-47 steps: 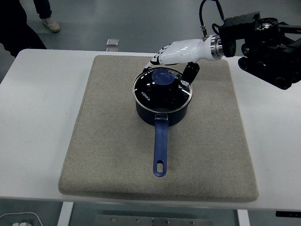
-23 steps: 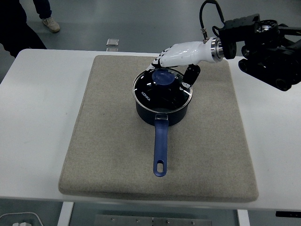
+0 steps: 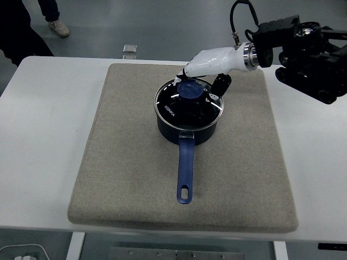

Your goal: Lift the pot lid and place it to the right of the pot.

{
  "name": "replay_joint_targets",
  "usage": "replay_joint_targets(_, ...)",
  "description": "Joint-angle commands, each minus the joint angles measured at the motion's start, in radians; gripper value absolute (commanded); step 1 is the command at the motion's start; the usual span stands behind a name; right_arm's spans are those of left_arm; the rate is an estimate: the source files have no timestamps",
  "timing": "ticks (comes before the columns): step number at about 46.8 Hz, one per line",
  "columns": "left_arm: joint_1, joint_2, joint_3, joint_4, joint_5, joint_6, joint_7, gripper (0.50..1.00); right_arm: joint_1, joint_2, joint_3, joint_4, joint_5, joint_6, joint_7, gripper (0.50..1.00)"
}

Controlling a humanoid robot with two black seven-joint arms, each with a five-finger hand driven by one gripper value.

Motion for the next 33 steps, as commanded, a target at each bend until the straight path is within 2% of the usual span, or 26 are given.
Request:
replay_joint_targets(1, 0.000, 0.000, 0.000, 0.000, 0.000, 0.000, 0.000, 1.000, 0.000, 0.000, -0.011, 0.000, 0.000, 0.004, 0.000, 0.664)
replay_joint_targets(5, 0.000, 0.000, 0.000, 0.000, 0.000, 0.000, 0.000, 1.000, 0.002, 0.000, -0.011, 0.000, 0.000, 0.010, 0.000, 0.540)
replay_joint_targets(7, 0.000, 0.000, 0.000, 0.000, 0.000, 0.000, 0.000, 1.000, 0.003, 0.000, -0.013, 0.000, 0.001, 0.013, 0.000, 0.500)
replay_joint_targets(13, 0.000, 0.000, 0.000, 0.000, 0.000, 0.000, -0.001, 1.000, 0.008, 0.000, -0.013, 0.000, 0.000, 0.041, 0.000, 0.500)
replay_joint_targets(33, 0.000, 0.000, 0.000, 0.000, 0.000, 0.000, 0.000, 1.000, 0.041, 0.020, -0.040, -0.026, 0.000, 0.069, 0.000, 0.500)
